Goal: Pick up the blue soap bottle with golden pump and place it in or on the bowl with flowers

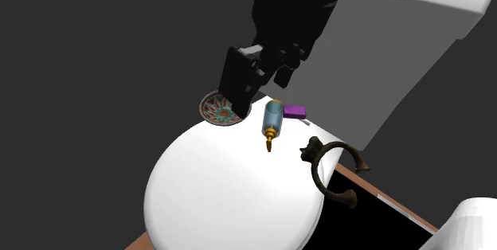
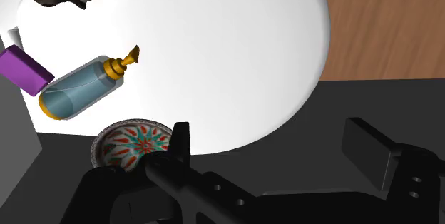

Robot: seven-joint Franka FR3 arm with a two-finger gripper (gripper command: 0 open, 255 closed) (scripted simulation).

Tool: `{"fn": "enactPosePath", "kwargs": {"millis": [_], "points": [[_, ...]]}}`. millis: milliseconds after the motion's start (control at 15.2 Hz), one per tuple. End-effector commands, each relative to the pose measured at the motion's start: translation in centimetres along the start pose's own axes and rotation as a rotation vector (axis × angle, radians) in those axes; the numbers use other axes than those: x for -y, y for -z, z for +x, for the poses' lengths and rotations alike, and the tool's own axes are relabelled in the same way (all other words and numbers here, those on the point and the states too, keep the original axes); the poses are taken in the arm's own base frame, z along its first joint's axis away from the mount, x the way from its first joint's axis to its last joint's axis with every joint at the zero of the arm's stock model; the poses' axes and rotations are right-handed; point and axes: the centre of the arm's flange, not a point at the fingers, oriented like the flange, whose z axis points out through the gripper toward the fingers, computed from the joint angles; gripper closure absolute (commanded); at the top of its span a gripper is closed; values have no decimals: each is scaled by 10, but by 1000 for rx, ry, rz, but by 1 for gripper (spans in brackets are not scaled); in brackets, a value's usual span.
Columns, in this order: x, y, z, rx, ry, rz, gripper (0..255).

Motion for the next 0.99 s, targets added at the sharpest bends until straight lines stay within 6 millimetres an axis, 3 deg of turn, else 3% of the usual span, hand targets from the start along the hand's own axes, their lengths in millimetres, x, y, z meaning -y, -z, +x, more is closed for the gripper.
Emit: {"fn": "enactPosePath", "kwargs": {"millis": [0,462,924], "points": [[0,0,0,0,0,0,0],[-47,-70,42,41,-228,-19,0],[-103,-140,70,81,-456,-38,0]]}}
